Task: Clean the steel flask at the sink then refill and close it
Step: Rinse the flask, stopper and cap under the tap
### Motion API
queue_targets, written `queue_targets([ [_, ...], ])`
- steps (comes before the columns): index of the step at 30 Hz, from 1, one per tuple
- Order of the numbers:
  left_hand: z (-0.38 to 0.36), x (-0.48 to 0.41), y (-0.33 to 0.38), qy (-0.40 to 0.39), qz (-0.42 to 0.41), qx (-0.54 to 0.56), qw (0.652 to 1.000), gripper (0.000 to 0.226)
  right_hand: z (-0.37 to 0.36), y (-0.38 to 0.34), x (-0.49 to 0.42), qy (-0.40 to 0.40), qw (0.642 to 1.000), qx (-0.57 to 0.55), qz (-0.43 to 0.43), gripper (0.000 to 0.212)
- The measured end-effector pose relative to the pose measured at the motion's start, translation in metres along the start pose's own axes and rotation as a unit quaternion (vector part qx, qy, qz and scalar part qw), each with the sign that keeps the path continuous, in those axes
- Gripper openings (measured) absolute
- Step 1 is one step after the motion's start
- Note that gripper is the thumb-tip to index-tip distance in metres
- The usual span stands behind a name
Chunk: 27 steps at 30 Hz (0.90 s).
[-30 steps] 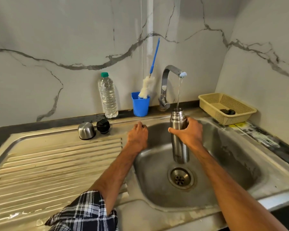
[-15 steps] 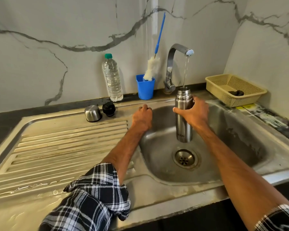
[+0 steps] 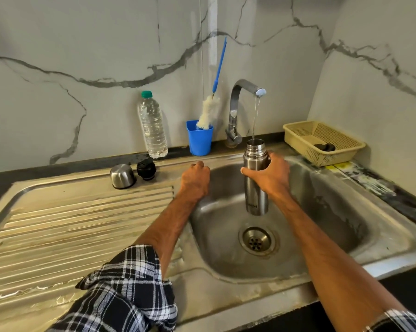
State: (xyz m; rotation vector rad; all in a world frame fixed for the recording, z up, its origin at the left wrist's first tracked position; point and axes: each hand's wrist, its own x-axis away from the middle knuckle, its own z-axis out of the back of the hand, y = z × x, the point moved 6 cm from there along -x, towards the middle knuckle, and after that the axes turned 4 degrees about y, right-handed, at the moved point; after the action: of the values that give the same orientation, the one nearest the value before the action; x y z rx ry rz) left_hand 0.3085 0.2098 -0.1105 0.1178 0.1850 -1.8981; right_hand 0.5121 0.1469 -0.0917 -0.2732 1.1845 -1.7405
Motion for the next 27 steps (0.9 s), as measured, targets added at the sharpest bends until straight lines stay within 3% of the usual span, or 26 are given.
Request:
queue_targets([
  [5,0.002,-0.002,0.003,-0.008,-0.006,-0.006,1.0,0.05,0.0,0.005,0.002,-0.019,0.996,0.083,0.018,0.079],
  [11,0.002,-0.006,0.0,-0.006,-0.013,-0.029,0.999,0.056,0.0,-0.016,0.004,0.021,0.968,0.204,0.146,0.083],
  [20,-0.002,-0.006,0.005,0.016,-0.019,-0.08,0.996,0.053,-0.011,-0.027,0.016,0.074,0.888,0.354,0.284,0.073],
  [27,-0.001,0.001,0.009,0.006,-0.02,-0.11,0.994,0.049,-0.027,-0.02,0.032,0.046,0.834,0.453,0.313,0.067],
])
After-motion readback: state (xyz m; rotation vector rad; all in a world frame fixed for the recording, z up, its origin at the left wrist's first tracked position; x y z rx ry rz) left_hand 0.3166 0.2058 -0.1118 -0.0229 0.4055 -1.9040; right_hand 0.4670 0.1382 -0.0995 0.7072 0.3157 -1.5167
